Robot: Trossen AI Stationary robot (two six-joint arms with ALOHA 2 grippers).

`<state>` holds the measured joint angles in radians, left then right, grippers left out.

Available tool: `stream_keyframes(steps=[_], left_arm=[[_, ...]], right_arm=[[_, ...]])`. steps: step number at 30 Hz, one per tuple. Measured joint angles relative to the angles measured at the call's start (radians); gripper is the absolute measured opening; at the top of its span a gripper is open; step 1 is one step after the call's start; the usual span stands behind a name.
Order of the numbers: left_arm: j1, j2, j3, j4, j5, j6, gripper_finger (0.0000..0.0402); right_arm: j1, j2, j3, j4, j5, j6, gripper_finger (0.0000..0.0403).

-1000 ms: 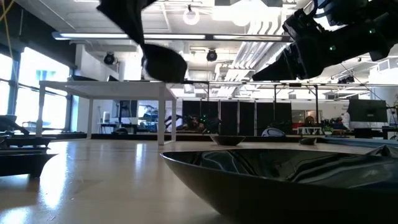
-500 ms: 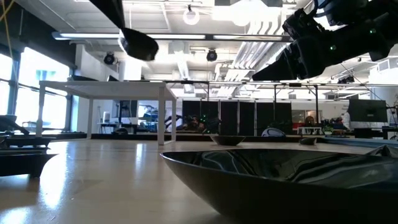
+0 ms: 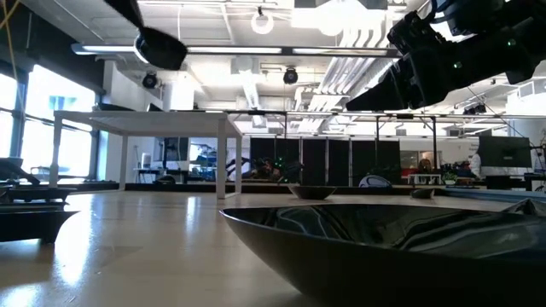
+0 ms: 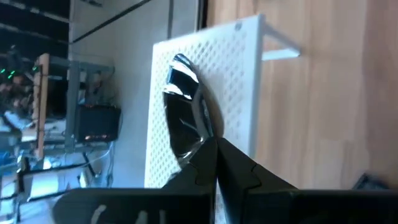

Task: Pick & Place Mini shaped plates
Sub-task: Stack the black leaf shaped plate on top of the stacked black leaf shaped plates on the shelf

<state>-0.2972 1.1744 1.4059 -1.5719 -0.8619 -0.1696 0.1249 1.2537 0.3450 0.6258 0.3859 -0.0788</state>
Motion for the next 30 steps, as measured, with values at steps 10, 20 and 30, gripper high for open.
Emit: stream_keyframes(steps=[10, 20, 30], left_arm=[[0.108, -0.165, -0.226, 0.001, -0.012, 0.001, 0.0000], [0.219, -0.236, -0.293, -0.001, -0.042, 0.102, 0.0000], [0.302, -0.279, -0.385, -0.001, -0.074, 0.121, 0.0000]], right_arm=[[0.000, 0.000, 0.000, 0.005, 0.000, 0.001, 0.0001], [0.000, 0.000, 0.000, 0.008, 0.000, 0.001, 0.0002], [0.000, 0.000, 0.000, 0.008, 0.000, 0.001, 0.0002]])
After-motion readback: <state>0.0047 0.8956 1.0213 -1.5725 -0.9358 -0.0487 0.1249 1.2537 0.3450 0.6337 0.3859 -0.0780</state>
